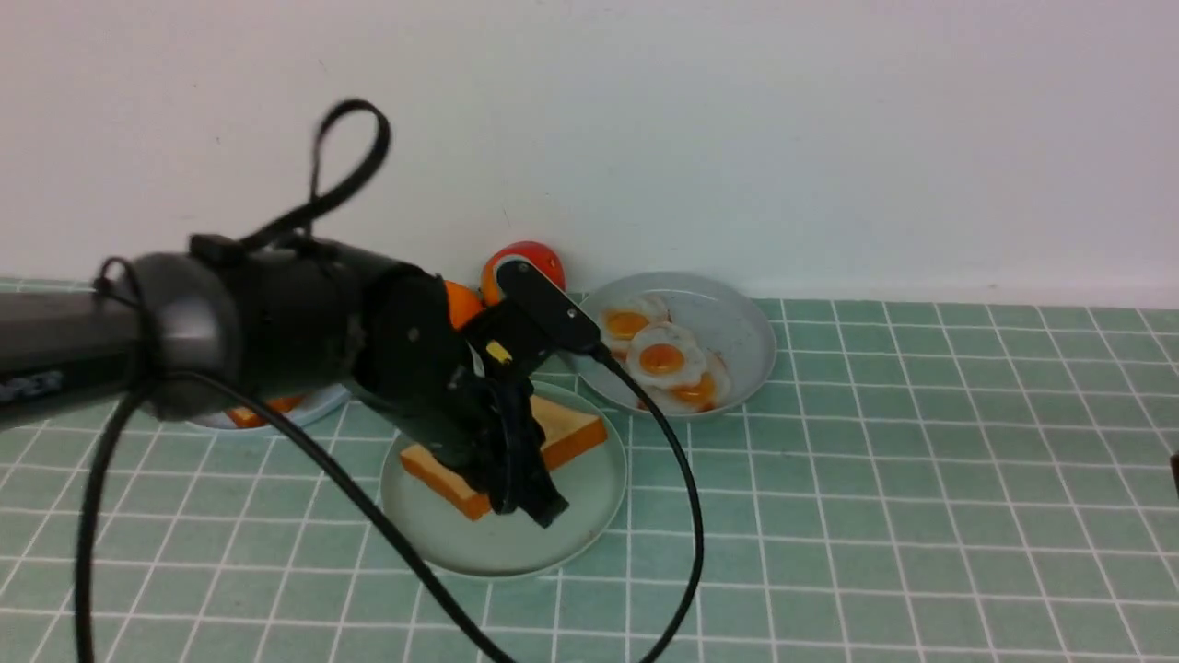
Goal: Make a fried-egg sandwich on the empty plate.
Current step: Use the left arm to put a slice of bread into the empty plate in the middle, then use the right arm to grab a fried egg
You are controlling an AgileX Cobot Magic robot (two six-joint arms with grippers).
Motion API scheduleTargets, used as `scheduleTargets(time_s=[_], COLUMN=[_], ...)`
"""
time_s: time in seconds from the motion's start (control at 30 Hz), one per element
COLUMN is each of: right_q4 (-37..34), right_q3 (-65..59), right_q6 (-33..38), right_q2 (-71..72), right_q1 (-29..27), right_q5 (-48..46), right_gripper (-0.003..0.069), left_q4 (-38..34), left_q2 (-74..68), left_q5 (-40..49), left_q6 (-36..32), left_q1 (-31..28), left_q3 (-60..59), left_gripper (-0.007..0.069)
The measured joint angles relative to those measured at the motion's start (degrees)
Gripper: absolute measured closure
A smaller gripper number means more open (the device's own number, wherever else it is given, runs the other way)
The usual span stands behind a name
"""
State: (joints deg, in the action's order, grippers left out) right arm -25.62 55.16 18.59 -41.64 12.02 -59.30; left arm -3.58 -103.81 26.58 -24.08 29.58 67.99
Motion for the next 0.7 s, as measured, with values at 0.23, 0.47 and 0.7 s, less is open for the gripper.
scheduleTargets(time_s=[0.23, 0.47, 0.7], right_q4=[0.7, -0.6, -3.3], right_q3=[0.0, 0.0, 2.7], right_q6=[-1.0, -0.9, 0.6], right_q2=[-0.1, -4.9, -21.3], right_q1=[0.0, 0.0, 0.0], right_q5=[0.5, 6.6, 13.0], right_gripper=[0.0495, 0.0320, 0.0338], left_q4=[0.5, -3.4, -2.5], left_q2=[-2.1, 9.6, 36.0], left_q5=[-0.7, 2.2, 9.6], left_q6=[0.5, 5.3, 19.7], left_q1=[0.1, 0.1, 0.1], left_q3=[0.0, -0.1, -1.4], left_gripper=[0.0393, 0.0125, 0.0452])
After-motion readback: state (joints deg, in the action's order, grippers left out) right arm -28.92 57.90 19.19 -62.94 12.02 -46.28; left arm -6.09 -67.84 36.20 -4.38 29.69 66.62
